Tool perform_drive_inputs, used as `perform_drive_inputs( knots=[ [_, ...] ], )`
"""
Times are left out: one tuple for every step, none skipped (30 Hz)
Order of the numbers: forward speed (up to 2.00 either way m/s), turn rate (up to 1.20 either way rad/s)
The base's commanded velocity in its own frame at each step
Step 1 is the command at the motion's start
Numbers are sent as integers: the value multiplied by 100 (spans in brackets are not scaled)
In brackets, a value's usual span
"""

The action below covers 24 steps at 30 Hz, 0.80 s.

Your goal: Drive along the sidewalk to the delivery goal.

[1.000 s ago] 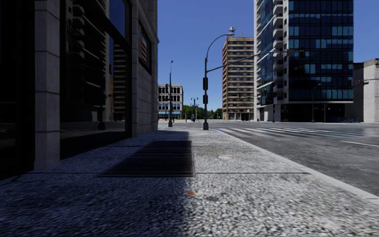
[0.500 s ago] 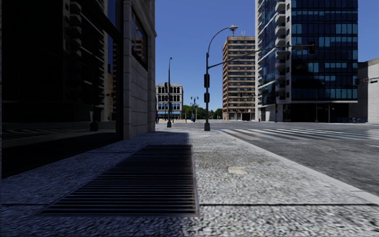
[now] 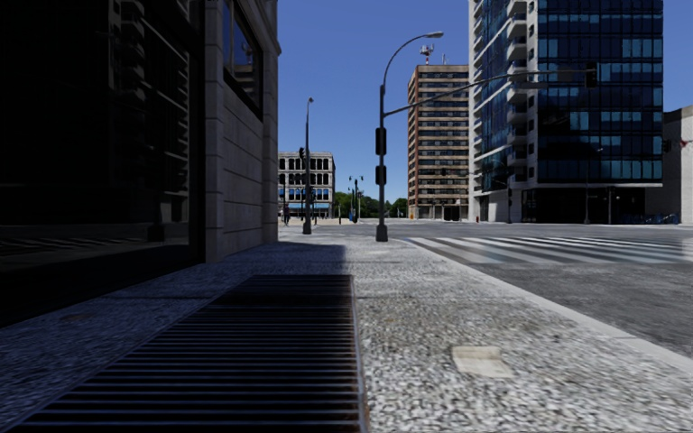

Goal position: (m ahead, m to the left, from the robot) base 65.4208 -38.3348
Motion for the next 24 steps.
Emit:
perform_drive_inputs(
  knots=[
    [200,0],
    [200,0],
    [200,0],
    [200,0],
    [200,0],
    [200,0],
    [200,0],
    [200,0],
    [200,0],
    [200,0],
    [200,0],
    [200,0],
    [200,0],
    [200,0],
    [200,0],
    [200,0],
    [200,0],
    [200,0],
    [200,0],
    [200,0],
    [200,0],
    [200,0],
    [200,0],
    [200,0]
  ],
)
